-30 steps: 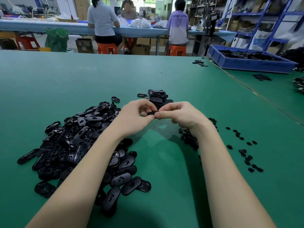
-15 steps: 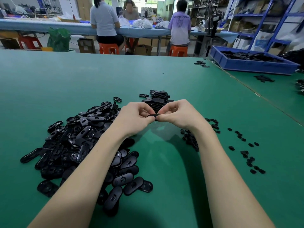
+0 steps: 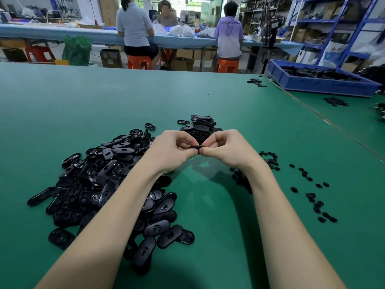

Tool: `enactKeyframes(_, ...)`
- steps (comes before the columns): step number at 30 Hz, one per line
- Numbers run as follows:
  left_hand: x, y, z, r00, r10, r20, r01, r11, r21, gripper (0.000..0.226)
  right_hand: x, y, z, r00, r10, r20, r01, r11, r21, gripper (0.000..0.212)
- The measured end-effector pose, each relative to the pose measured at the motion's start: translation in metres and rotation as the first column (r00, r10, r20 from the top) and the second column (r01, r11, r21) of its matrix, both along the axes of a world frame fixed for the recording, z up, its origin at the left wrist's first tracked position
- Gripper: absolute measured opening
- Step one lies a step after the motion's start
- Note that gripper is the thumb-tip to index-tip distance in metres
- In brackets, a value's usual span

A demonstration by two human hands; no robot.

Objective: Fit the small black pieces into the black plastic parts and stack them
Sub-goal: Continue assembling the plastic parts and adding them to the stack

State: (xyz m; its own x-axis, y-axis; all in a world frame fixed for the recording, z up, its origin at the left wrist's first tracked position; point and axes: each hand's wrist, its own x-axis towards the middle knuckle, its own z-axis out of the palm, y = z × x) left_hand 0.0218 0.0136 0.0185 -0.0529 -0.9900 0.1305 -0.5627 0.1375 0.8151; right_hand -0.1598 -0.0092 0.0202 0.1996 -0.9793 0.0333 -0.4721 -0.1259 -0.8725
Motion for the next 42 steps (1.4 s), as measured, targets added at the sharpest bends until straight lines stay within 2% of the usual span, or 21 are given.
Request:
enactKeyframes(13,-0.002,-0.002,-0.003,0.996,0.049,0.079,-0.048,0.999,-0.013,0.010,0.008,0.001,-0.003,0.998,-0.028,-0.061,0.020,0.993,-0.119,0.010)
enactKeyframes(16,0.000,-0.002,-0.002,0.998,0.061,0.025,-0.060,0.998,-0.005,0.007,0.002,0.000,-0.001,0.997,0.050,-0.057,-0.057,0.990,-0.127,0.013)
enactKeyframes(19,-0.003,-0.002,-0.004,0.993,0.119,0.001,-0.119,0.991,-0.065,0.010,-0.005,0.000,0.001,0.989,0.110,-0.102,-0.126,0.979,-0.161,0.020)
enactKeyframes(24,0.002,-0.002,-0.004,0.987,0.139,0.080,-0.123,0.977,-0.174,0.015,-0.014,-0.005,-0.005,0.992,-0.076,-0.105,0.050,0.970,-0.236,0.014)
enactKeyframes(27,0.010,-0.003,-0.003,0.959,0.163,0.232,-0.114,0.971,-0.210,0.017,-0.028,-0.014,-0.006,0.947,-0.313,-0.074,0.287,0.925,-0.248,0.007)
enactKeyframes(30,0.013,-0.002,-0.004,0.914,0.146,0.379,-0.094,0.984,-0.152,0.017,-0.036,-0.023,-0.008,0.878,-0.477,-0.032,0.458,0.858,-0.233,0.007)
enactKeyframes(33,0.011,-0.001,-0.005,0.875,0.103,0.473,-0.071,0.994,-0.084,0.020,-0.032,-0.035,-0.010,0.850,-0.527,-0.023,0.513,0.836,-0.195,0.007)
enactKeyframes(36,0.008,0.000,-0.005,0.860,0.081,0.504,-0.070,0.997,-0.040,0.025,-0.021,-0.049,-0.005,0.834,-0.550,-0.027,0.538,0.825,-0.172,0.014)
enactKeyframes(42,0.011,0.000,-0.003,0.892,0.042,0.450,-0.062,0.998,0.031,0.041,-0.002,-0.064,-0.009,0.832,-0.526,-0.175,0.510,0.850,-0.130,0.013)
